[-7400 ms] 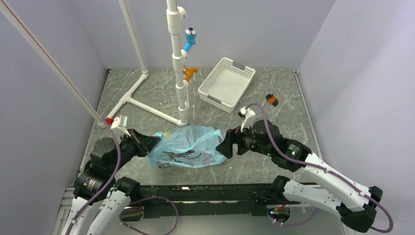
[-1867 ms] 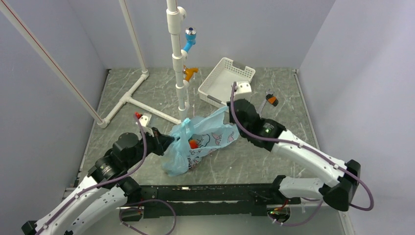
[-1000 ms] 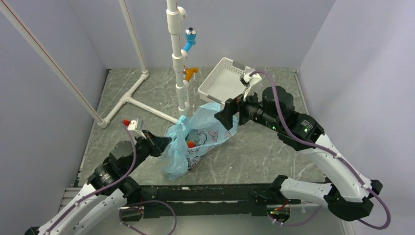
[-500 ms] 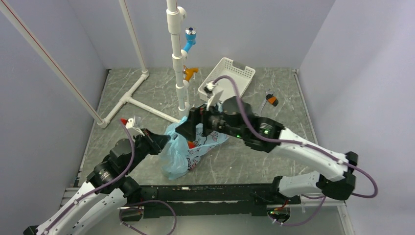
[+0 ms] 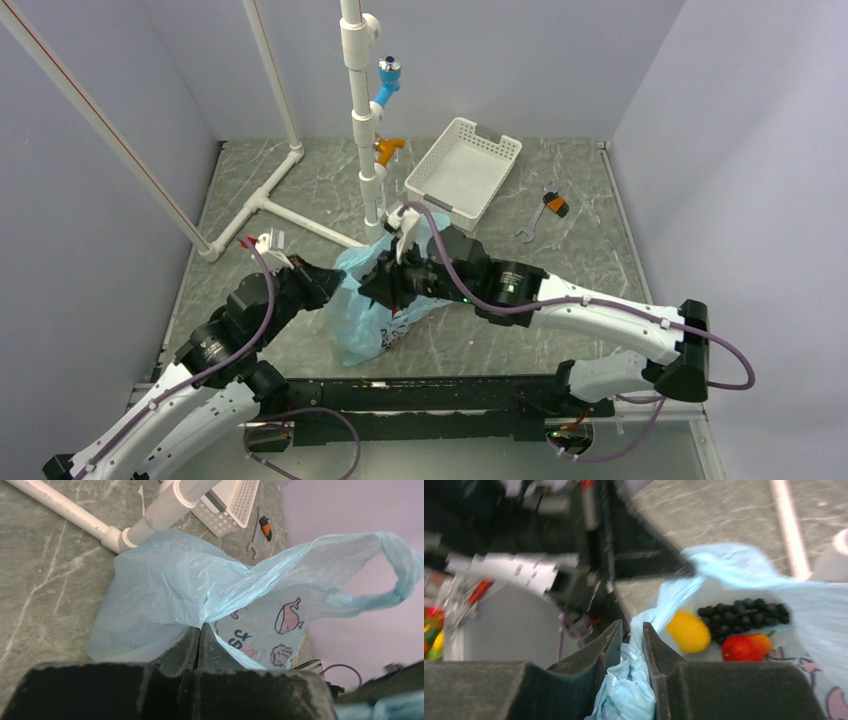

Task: Take the fake fruits out of the plastic bag
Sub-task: Adjust the plastic bag at the center of the board.

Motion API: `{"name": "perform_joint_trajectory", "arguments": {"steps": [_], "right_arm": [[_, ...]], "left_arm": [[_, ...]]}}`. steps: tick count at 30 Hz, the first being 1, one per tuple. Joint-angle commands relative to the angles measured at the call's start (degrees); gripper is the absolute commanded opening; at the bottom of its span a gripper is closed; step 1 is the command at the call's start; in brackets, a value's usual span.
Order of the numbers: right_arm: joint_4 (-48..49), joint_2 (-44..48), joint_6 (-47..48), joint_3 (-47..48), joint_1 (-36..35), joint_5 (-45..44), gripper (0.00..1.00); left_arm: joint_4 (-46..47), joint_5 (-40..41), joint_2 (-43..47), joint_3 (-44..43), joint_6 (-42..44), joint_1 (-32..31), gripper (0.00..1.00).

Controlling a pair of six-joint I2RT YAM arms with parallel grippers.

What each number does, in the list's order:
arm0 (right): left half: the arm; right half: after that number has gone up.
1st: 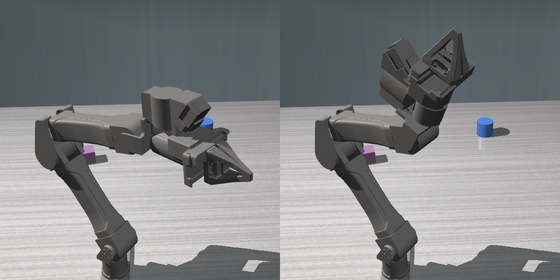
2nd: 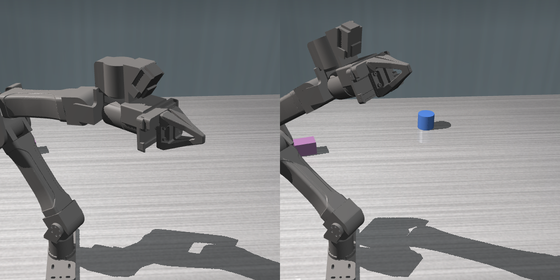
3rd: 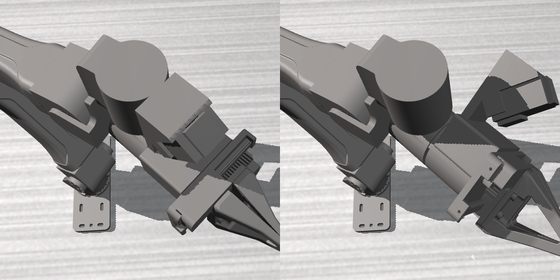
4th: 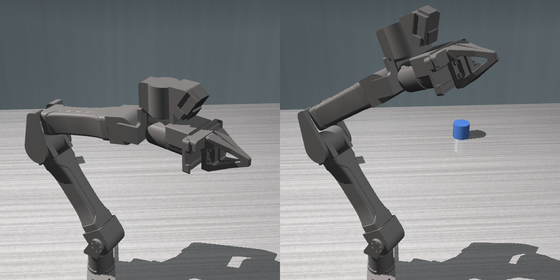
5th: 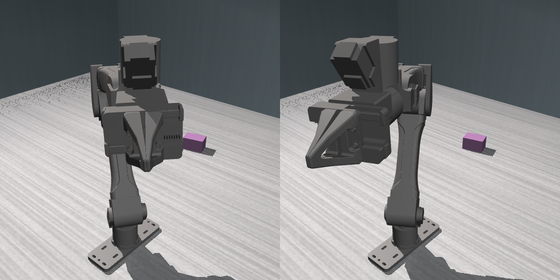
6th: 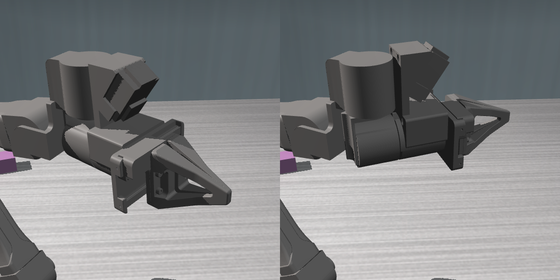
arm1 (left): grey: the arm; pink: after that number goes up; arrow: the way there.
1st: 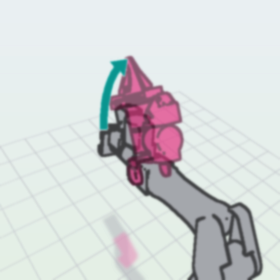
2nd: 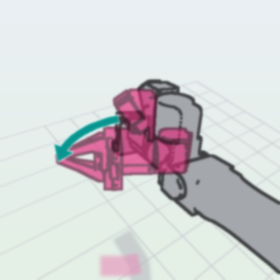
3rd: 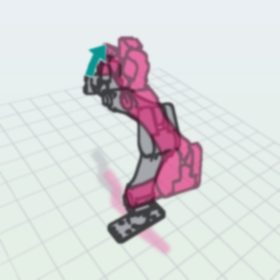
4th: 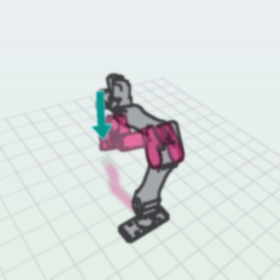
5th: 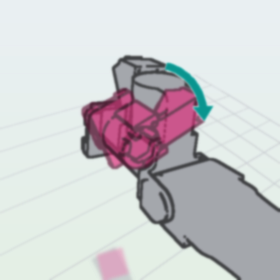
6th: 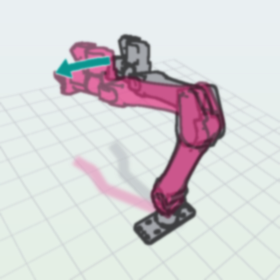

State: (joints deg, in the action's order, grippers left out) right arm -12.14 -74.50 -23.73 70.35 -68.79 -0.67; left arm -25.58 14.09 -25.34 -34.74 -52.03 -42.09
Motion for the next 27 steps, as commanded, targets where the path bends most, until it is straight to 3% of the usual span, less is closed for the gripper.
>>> {"name": "perform_joint_trajectory", "arguments": {"steps": [1, 4, 6, 10, 13, 20, 23, 27], "right_arm": [[10.6, 5.2, 9.1, -6.8, -2.9, 20.1, 0.20], [11.1, 4.8, 12.7, -9.5, -6.9, 22.8, 0.12], [11.3, 3.8, 15.2, -11.2, -9.6, 19.9, 0.12], [10.5, -2.3, 20.8, -12.2, -14.5, 7.3, 0.43], [11.9, -8.9, 21.5, -11.8, -15.3, 2.3, 0.57], [11.9, -19.1, 15.9, -8.2, -15.3, 8.5, 0.67], [10.4, -15.3, 15.6, -8.1, -15.4, 9.4, 0.72], [4.0, -7.2, 17.4, -6.7, -15.4, 10.9, 0.88]], "left_arm": [[-0.6, 2.5, -3.0, -5.9, 0.9, 0.3, 0.00], [-0.3, -0.7, -6.0, -8.4, 3.0, 2.8, 0.00], [-0.6, -4.8, -8.1, -10.2, 4.3, 6.1, 0.00], [-0.3, -18.8, -11.8, -12.1, 7.0, 16.4, 0.00], [0.4, -25.0, -12.0, -11.9, 9.1, 20.8, 0.00], [-1.5, -30.9, -7.5, -10.7, 15.4, 24.4, 0.00], [-3.8, -30.6, -5.6, -10.7, 17.6, 24.5, 0.00], [-4.9, -30.3, -3.7, -10.0, 19.5, 24.5, 0.00]]}}
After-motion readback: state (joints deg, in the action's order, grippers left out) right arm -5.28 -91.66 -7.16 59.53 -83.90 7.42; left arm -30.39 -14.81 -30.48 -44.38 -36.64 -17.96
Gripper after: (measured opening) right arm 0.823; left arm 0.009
